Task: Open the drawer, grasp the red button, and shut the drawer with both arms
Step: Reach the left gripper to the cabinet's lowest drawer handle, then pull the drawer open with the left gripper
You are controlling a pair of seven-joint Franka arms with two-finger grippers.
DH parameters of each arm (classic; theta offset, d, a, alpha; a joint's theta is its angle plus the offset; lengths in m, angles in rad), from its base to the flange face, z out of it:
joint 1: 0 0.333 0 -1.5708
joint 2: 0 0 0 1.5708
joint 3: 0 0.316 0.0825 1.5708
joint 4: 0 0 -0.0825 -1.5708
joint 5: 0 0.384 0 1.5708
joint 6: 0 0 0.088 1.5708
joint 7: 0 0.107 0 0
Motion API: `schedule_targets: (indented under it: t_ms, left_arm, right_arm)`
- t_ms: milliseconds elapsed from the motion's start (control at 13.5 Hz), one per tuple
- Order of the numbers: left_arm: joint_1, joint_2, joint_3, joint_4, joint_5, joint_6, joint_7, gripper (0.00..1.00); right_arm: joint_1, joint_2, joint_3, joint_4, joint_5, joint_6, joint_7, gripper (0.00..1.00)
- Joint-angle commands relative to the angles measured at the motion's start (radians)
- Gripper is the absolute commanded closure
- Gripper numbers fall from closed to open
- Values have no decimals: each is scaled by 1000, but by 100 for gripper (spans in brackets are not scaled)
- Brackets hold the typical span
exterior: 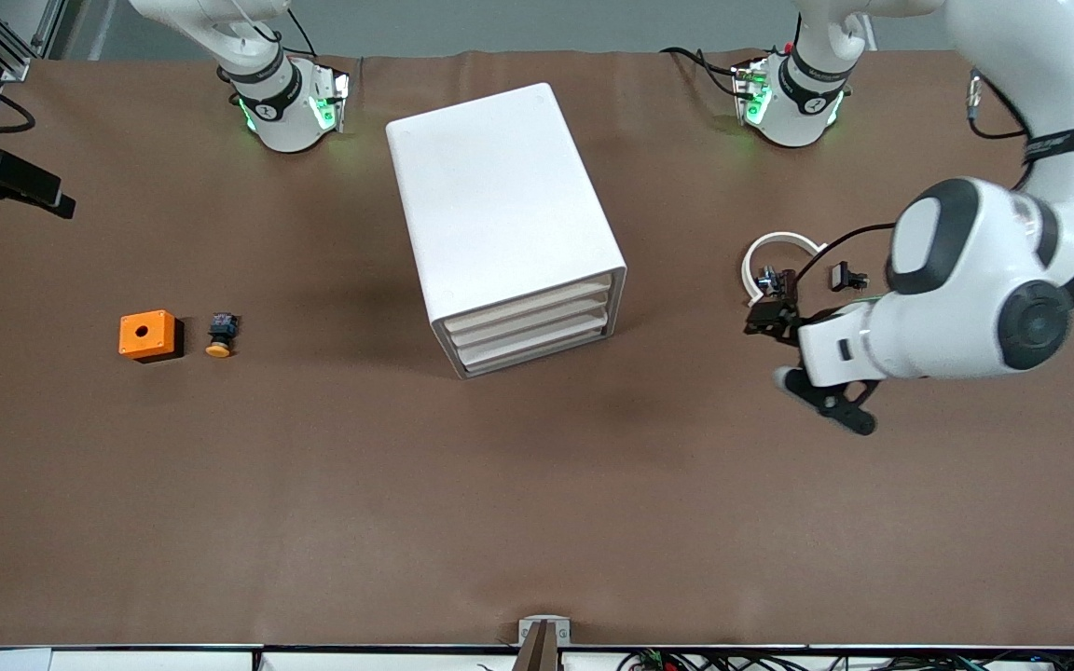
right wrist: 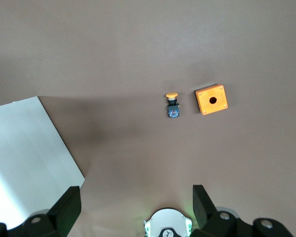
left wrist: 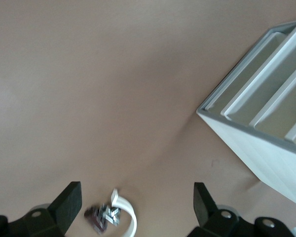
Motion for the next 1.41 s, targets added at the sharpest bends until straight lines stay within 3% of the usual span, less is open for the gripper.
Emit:
schedule_targets:
  t_ms: [0,148,370,815,1333]
  left_arm:
    - [-18,68,-15,23,-74,98,162,0]
    - [-24,117,-33,23,-166,144,190,0]
    - [-48,174,-37,25,-295,186,203,0]
    - [-119,239,-37,23,-522,217,299,0]
    - [-188,304,-38,20,-608,212,321,0]
  right_arm:
    - [-30,-88,17,-112,18,36,3,0]
    - [-101,-109,101,-137,12,55,3,0]
    - [-60,-219,86,-292,9,163,3,0]
    - [-32,-220,54,-292,12,174,3,0]
    - [-43,-218,52,-286,11,185,3,0]
